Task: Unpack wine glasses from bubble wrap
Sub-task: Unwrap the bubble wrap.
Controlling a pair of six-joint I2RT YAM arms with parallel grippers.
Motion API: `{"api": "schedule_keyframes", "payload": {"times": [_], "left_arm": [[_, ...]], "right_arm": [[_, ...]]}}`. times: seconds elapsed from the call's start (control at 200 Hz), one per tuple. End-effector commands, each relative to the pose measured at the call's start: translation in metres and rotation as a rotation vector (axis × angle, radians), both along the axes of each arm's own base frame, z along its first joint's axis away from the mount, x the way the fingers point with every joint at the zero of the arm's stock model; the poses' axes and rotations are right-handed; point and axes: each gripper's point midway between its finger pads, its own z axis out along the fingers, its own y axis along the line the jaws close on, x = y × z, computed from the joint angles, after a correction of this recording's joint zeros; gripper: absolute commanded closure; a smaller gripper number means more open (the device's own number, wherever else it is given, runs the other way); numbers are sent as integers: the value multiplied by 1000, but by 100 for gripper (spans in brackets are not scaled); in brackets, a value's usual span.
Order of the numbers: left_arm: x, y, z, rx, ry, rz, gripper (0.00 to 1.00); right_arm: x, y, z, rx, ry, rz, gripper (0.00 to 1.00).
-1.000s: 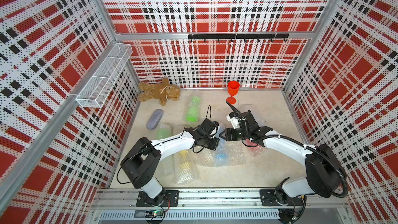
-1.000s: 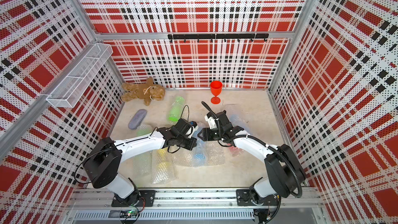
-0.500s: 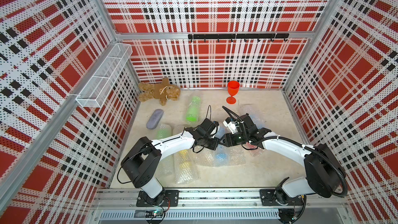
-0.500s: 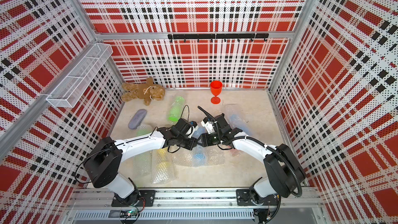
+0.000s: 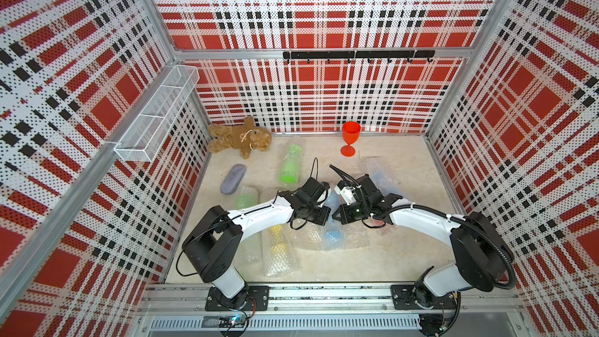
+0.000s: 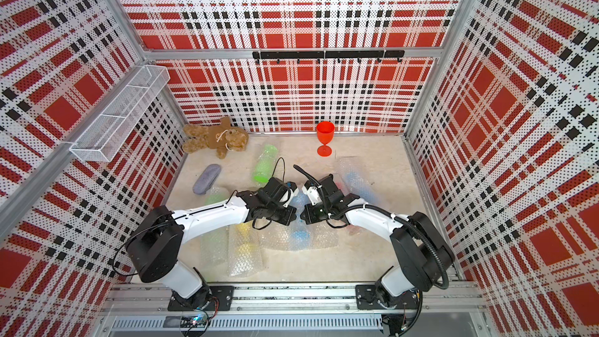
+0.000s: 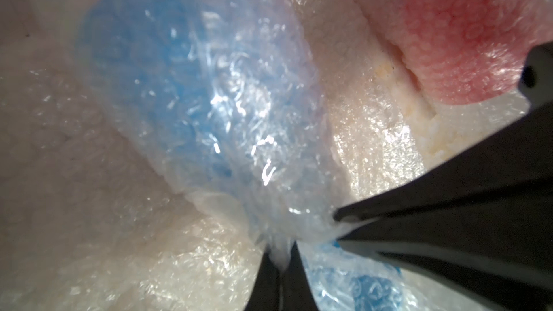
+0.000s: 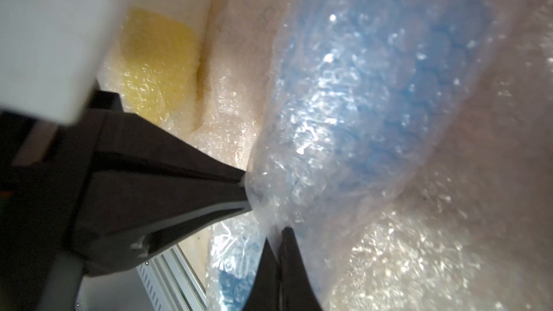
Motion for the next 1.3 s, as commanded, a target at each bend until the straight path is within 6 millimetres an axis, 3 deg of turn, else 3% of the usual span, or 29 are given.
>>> {"api": "schedule_keyframes", "payload": {"times": [0.0, 0.2, 0.531, 0.927, 1.298], "left_arm": [[7, 1, 12, -9, -31, 13, 100], [5, 15, 30, -39, -40, 72, 100], [3, 54, 32, -79, -13, 196, 100], [-8, 68, 14, -58, 12, 243, 100], [4, 81, 2, 37, -35, 276, 100]], "right_arm": [[9, -15, 12, -21, -66, -63, 100], [15, -35, 28, 11, -99, -157, 100], [22, -61, 34, 60, -96, -281, 100], [21, -74, 16, 19, -101, -302, 100], [25, -92, -6, -42, -114, -367, 100]]}}
